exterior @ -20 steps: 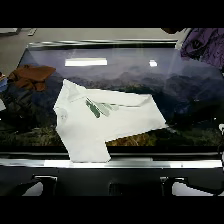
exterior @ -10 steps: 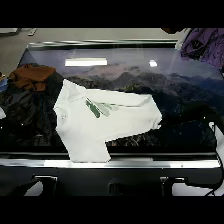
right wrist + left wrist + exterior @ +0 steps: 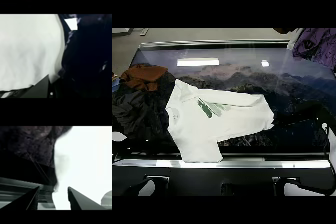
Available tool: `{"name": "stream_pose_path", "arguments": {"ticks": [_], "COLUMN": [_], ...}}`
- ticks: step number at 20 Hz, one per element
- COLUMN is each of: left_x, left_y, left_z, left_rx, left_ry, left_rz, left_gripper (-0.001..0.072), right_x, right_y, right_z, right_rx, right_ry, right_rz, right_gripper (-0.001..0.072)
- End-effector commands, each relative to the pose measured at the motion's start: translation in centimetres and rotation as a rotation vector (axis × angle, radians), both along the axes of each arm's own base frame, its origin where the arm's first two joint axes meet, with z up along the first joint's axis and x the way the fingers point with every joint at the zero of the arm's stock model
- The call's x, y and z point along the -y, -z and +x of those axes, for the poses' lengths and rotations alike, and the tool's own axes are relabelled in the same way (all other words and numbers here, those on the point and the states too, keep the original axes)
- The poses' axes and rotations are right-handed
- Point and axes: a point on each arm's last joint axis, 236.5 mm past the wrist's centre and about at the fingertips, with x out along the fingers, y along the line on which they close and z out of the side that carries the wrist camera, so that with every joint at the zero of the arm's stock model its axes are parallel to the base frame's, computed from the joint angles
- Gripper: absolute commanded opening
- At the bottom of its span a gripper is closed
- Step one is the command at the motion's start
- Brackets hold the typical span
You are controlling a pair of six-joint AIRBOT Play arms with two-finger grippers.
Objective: Fold the clothes and pants, and hang the long-sleeved shirts on hangers.
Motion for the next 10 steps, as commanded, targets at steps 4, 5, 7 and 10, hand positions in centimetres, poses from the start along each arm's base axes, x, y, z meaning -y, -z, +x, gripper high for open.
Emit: {"name": "stream_pose_path", "arguments": {"ticks": [4, 5, 7, 10], "left_x": [4.4, 5.0, 6.2, 6.9], "left_y": [2.0, 2.5, 3.3, 3.3], "left_z": [-0.7, -0.9, -1.2, -0.4], "left_rx": [-0.035, -0.055, -0.088, -0.072], "left_ry": [0.099, 0.116, 0.136, 0.147], "left_rz": [-0.054, -0.059, -0.077, -0.084], "left_gripper": [0.0409, 0.041, 0.0354, 0.0015], "right_x": [-0.9, -1.1, -1.5, -2.6], "right_y": [-1.5, -1.5, -1.7, -3.0], "right_z": [-0.8, -1.0, -1.5, -0.8], "right_rx": [-0.017, -0.027, -0.046, -0.011], "right_ry": [-0.002, -0.006, -0.016, 0.01], "right_rz": [0.037, 0.044, 0.064, 0.117], "right_gripper": [0.0035, 0.0035, 0.0035, 0.0035]}}
